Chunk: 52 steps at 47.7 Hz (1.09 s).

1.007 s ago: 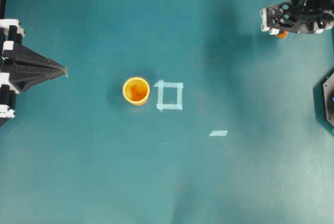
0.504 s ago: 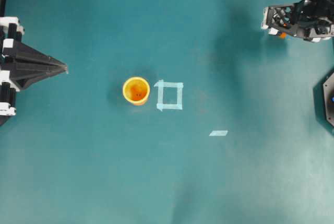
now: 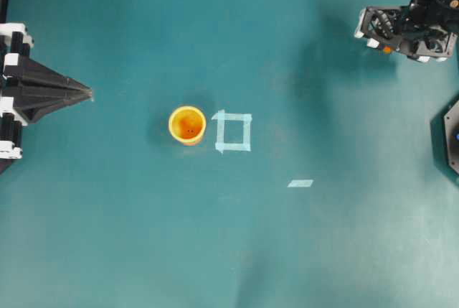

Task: Move the block toward the cup with right arm.
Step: 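Lift the orange cube with the right gripper, then carry the held cube left and position it above the orange cup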

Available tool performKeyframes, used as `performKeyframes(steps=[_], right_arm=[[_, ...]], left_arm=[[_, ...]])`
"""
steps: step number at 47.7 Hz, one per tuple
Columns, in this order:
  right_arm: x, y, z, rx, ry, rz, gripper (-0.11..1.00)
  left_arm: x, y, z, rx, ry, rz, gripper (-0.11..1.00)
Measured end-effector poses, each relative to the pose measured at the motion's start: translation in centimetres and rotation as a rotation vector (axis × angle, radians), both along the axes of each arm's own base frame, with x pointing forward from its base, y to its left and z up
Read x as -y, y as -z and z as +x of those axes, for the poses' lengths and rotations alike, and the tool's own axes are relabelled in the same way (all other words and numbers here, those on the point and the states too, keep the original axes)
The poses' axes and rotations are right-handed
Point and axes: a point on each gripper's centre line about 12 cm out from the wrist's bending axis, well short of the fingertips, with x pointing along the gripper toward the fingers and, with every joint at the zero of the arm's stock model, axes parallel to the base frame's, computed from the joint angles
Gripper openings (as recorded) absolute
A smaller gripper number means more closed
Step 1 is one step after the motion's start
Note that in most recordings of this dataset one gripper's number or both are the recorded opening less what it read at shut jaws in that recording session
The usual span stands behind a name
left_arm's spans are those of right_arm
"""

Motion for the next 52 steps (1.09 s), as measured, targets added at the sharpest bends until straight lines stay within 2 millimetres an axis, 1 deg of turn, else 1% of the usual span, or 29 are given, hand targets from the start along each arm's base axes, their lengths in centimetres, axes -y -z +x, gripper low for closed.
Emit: performKeyframes(steps=[3, 6, 17, 22, 29, 39, 44, 52], right_arm=[[0.0, 0.0, 0.0, 0.002, 0.011, -0.001, 0.45], [0.0, 0.0, 0.0, 0.003, 0.016, -0.002, 0.41], [0.1, -0.1, 0.2, 0.015, -0.003, -0.011, 0.41], [0.3, -0.5, 0.8, 0.048, -0.072, -0.05, 0.41], [0.1, -2.4, 2.7, 0.127, -0.289, -0.176, 0.41], [-1.0, -6.6, 6.2, 0.231, -0.653, -0.395, 0.41], [-1.7, -8.4, 7.9, 0.258, -0.775, -0.467, 0.41], [-3.3, -10.6, 10.6, 0.288, -0.928, -0.544, 0.41]], left_arm=[[0.0, 0.0, 0.0, 0.0, 0.0, 0.0, 0.03], [0.0, 0.0, 0.0, -0.002, 0.0, 0.0, 0.03], [0.0, 0.0, 0.0, -0.002, 0.0, 0.0, 0.03], [0.0, 0.0, 0.0, -0.002, 0.0, 0.0, 0.03], [0.0, 0.0, 0.0, 0.0, 0.0, -0.002, 0.03], [0.0, 0.0, 0.0, -0.002, 0.0, -0.002, 0.03], [0.0, 0.0, 0.0, -0.003, 0.0, -0.002, 0.03], [0.0, 0.1, 0.0, -0.008, 0.0, -0.002, 0.03]])
